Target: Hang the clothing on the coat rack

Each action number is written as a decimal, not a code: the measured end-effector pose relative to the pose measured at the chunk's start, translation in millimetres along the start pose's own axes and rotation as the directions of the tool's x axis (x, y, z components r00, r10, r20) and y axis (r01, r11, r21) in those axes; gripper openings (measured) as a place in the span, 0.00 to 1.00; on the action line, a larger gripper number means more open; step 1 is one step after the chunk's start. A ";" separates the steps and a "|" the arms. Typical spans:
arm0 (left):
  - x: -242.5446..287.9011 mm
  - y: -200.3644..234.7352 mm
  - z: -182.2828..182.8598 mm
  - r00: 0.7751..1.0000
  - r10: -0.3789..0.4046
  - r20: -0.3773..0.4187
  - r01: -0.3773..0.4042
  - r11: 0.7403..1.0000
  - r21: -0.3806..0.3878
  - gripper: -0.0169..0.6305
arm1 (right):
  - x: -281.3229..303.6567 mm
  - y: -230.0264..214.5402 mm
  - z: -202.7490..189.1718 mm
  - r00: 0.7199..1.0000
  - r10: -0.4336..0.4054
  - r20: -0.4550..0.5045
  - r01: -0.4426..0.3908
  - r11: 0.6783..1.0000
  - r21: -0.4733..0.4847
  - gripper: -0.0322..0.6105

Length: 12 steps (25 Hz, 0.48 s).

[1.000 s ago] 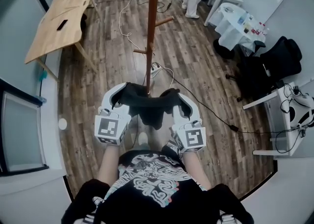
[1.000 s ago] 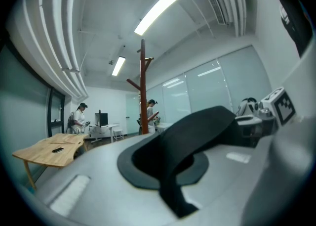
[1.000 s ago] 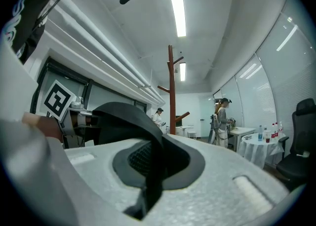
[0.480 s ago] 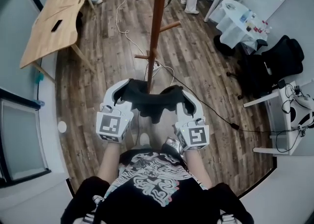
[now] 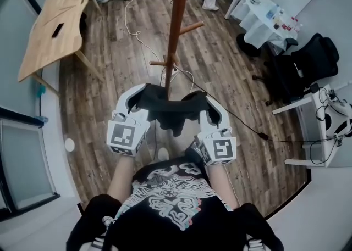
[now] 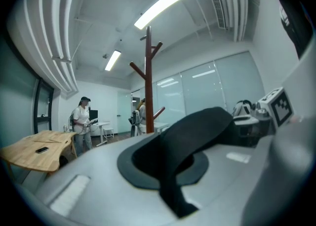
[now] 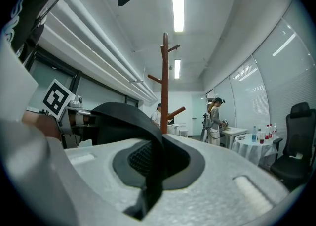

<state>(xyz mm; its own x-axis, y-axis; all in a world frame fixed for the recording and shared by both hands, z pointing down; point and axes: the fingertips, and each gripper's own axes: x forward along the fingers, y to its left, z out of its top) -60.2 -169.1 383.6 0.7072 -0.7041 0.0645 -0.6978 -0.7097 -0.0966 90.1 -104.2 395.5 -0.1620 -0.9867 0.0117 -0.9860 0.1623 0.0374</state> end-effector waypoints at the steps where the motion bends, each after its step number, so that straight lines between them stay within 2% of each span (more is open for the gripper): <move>1: 0.6 -1.3 0.6 1.000 -0.008 0.003 0.008 1.000 0.004 0.03 | -0.7 -0.7 0.4 1.000 -0.003 0.001 0.003 1.000 0.004 0.07; 4: 2.9 -4.6 1.4 0.999 -0.035 0.004 0.035 0.999 0.020 0.03 | -0.1 -3.8 2.0 1.000 -0.015 0.004 0.015 1.000 0.002 0.07; 7: 11.1 -2.1 7.4 1.000 -0.026 0.003 0.026 1.000 0.010 0.03 | 2.5 -8.7 3.6 1.000 -0.020 0.010 0.020 1.000 0.003 0.07; 12: 25.3 -9.2 5.1 0.999 -0.053 0.002 0.053 0.998 0.023 0.03 | 7.3 -24.3 0.6 0.999 -0.042 -0.021 0.042 0.999 0.014 0.07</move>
<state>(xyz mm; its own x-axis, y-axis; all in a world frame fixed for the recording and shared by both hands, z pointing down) -35.3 -180.4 381.1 0.7432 -0.6656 0.0680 -0.6568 -0.7451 -0.1156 113.0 -115.3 394.1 -0.1196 -0.9923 0.0310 -0.9924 0.1204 0.0240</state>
